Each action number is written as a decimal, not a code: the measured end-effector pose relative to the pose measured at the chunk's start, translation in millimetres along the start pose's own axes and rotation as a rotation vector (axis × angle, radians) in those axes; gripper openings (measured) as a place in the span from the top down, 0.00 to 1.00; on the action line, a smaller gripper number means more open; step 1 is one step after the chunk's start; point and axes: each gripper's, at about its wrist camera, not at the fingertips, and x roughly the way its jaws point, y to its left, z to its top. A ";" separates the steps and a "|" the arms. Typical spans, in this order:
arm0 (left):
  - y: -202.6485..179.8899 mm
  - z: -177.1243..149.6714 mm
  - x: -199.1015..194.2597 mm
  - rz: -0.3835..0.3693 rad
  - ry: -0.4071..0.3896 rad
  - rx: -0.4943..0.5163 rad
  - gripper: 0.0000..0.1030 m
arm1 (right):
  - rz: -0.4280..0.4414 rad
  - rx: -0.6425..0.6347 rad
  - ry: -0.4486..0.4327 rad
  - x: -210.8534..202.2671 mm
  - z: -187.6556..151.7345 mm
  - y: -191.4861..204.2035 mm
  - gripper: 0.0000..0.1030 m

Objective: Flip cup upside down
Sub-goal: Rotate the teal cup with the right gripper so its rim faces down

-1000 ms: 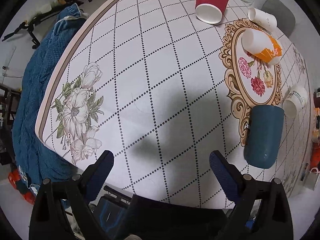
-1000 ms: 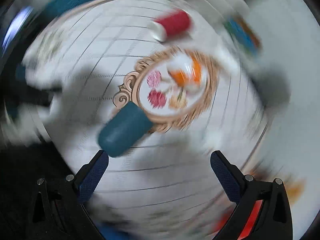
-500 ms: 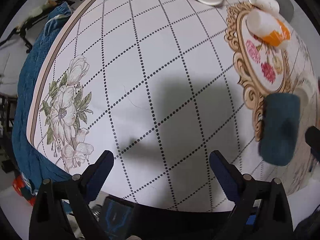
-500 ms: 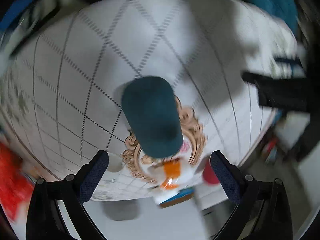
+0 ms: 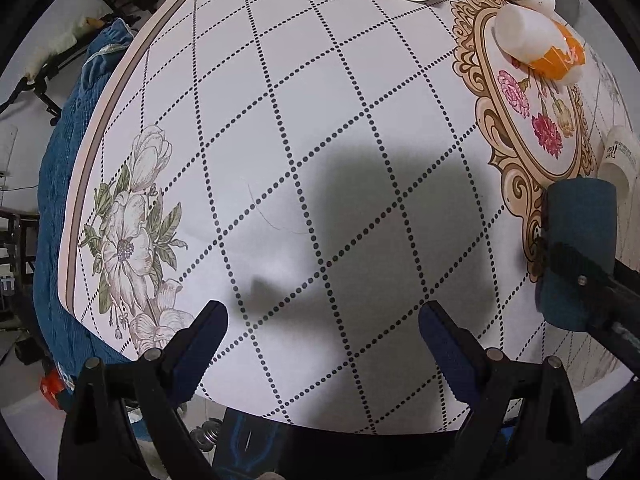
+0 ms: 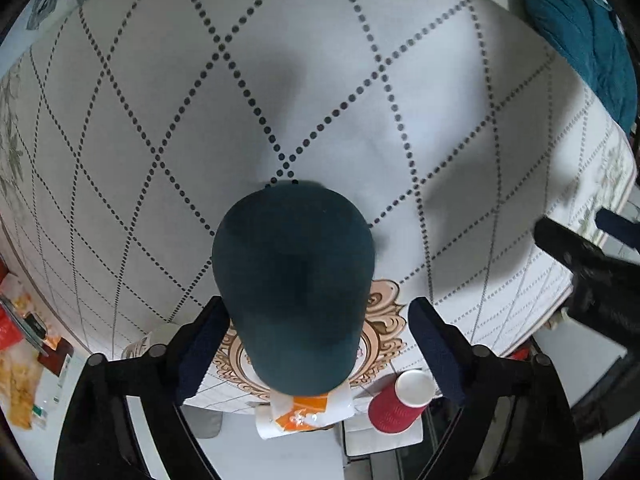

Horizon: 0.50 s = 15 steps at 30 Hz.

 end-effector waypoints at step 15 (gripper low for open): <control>-4.0 -11.3 -2.0 0.002 0.003 -0.004 0.05 | 0.014 0.079 0.013 22.6 8.6 -11.0 0.31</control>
